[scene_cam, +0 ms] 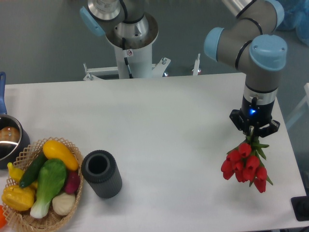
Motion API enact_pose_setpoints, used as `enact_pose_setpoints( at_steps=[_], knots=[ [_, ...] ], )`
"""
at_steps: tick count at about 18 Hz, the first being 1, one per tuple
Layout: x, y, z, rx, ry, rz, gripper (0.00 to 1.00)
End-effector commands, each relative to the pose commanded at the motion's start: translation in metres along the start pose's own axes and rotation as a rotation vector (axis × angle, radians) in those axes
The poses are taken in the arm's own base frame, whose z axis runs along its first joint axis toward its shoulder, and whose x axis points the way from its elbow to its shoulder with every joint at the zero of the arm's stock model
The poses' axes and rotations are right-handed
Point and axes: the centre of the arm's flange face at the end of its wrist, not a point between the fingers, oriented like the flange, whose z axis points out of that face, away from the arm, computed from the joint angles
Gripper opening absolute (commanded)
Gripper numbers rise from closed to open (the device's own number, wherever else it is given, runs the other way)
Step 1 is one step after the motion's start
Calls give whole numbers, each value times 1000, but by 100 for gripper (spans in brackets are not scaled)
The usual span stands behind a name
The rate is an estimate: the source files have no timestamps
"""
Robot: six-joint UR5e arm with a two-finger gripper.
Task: Insert the flowers into the vase
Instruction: 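Lift the red tulip bunch upward with the gripper, then carry the held tulips over toward the black vase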
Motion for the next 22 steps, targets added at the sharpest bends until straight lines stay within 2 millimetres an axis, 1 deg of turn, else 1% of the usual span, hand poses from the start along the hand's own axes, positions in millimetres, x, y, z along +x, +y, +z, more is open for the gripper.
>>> enact_pose_setpoints(
  at_steps=[1, 3, 5, 6, 9, 11, 13, 16, 19, 22],
  knots=[
    [2, -2, 1, 0, 3, 1, 0],
    [5, -4, -5, 2, 9, 2, 0],
    [9, -6, -5, 1, 27, -4, 0],
    [10, -8, -10, 11, 31, -8, 0],
    [17, -12, -37, 53, 43, -10, 0],
    [21, -18, -54, 143, 58, -19, 0],
    [25, -23, -77, 238, 73, -84, 0],
    [34, -31, -99, 326, 97, -167, 0],
    [41, -45, -119, 457, 146, -267, 0],
    [54, -58, -151, 605, 157, -260, 0]
  ],
)
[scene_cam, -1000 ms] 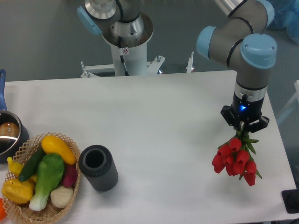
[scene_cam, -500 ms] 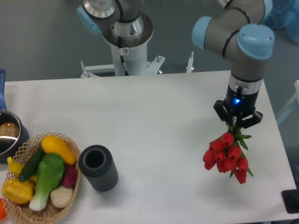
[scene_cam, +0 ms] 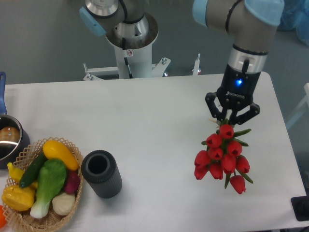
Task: Insert the flowers into the vase
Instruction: 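Carry the held tulips over toward the black vase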
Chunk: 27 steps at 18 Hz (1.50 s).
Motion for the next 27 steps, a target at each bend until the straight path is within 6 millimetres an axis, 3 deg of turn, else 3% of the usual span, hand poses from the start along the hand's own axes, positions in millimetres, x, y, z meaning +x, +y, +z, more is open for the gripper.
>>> enact_pose_setpoints(
  at_steps=[2, 5, 8, 10, 19, 27],
  knots=[
    [15, -18, -8, 117, 59, -14, 0],
    [47, -38, -5, 256, 172, 19, 0],
    [79, -33, 15, 355, 291, 42, 0],
    [95, -41, 7, 444, 374, 52, 0],
    [104, -41, -1, 682, 566, 61, 0],
    [86, -8, 50, 801, 632, 82, 0]
  ],
)
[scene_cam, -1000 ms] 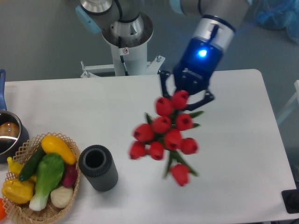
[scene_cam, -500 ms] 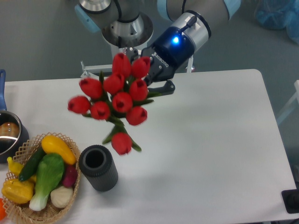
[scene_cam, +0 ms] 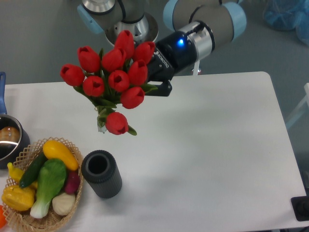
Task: Insert the flowers into the vase
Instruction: 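Carry the held tulips over toward the black vase, then lower the tulip stems into the black vase opening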
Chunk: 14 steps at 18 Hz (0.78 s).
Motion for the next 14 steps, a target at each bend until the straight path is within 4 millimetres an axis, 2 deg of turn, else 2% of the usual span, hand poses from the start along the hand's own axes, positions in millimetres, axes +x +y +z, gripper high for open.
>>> enact_pose_setpoints(
  at_steps=[5, 7, 11, 14],
  knots=[
    [-15, 26, 7, 7, 17, 38, 0],
    [-19, 38, 19, 5, 37, 54, 0],
    [-27, 59, 29, 4, 54, 65, 0],
    [-33, 70, 29, 5, 55, 69, 0]
  ],
)
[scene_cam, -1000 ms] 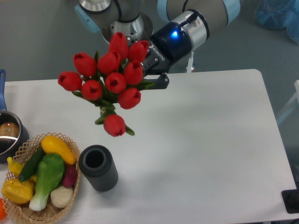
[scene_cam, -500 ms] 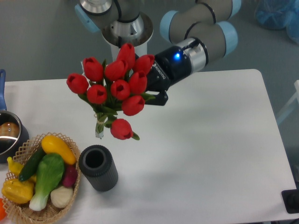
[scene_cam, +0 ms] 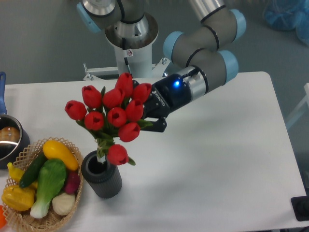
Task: Insert the flowers into the vase
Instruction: 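Lower the tulip stems into the black vase opening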
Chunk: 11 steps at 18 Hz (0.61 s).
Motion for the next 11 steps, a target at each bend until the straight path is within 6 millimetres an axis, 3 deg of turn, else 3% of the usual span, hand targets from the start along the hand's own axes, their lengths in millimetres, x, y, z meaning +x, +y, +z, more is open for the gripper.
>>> enact_pose_setpoints(
  at_steps=[11],
  knots=[
    [2, 23, 3, -2, 3, -40, 0]
  ],
)
